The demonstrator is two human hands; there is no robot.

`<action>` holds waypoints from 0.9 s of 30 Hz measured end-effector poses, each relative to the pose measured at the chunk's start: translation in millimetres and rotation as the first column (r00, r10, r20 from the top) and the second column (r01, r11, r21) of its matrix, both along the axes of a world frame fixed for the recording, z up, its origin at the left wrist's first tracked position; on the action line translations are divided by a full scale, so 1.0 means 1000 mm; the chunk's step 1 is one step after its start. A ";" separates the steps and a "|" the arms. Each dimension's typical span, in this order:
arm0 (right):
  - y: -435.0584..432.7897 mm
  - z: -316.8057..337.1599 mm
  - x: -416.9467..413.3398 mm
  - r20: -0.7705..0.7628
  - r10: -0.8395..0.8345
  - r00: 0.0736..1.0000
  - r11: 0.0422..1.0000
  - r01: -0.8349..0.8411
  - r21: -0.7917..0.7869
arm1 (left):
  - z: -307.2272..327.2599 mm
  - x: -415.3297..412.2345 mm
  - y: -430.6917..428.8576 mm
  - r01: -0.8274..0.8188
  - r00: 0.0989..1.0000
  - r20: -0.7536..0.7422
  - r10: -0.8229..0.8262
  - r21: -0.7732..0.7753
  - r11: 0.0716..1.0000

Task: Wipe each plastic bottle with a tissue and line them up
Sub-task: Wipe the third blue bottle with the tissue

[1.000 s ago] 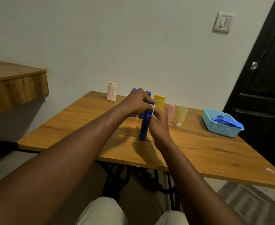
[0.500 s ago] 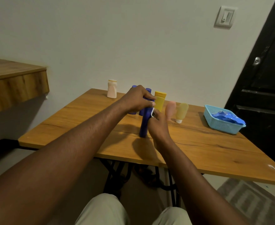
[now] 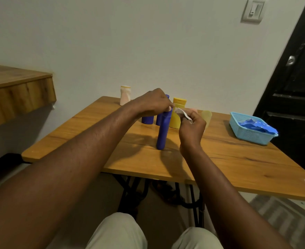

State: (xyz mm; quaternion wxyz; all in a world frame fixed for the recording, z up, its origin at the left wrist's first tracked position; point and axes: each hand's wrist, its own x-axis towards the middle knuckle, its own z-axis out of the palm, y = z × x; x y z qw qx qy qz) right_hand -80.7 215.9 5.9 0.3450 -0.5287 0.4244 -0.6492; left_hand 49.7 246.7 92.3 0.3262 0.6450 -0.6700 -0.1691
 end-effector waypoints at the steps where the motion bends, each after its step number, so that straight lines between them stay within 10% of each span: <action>1: -0.003 0.003 0.001 0.018 -0.005 1.000 1.000 0.005 0.009 | 0.000 -0.001 -0.001 -0.004 1.000 -0.014 0.005 0.003 1.000; 6: 0.005 0.014 0.010 0.083 0.121 0.989 0.982 -0.132 0.135 | 0.000 0.001 -0.003 -0.008 0.998 -0.070 0.007 -0.005 1.000; 14: 0.068 -0.013 0.038 -0.288 0.297 0.911 0.953 -0.302 0.026 | 0.003 0.006 0.003 -0.012 0.999 -0.038 0.011 -0.012 1.000; 27: 0.014 -0.005 0.041 -0.388 0.258 0.885 0.966 -0.231 0.116 | 0.008 0.004 0.005 0.021 0.999 0.049 -0.020 -0.008 1.000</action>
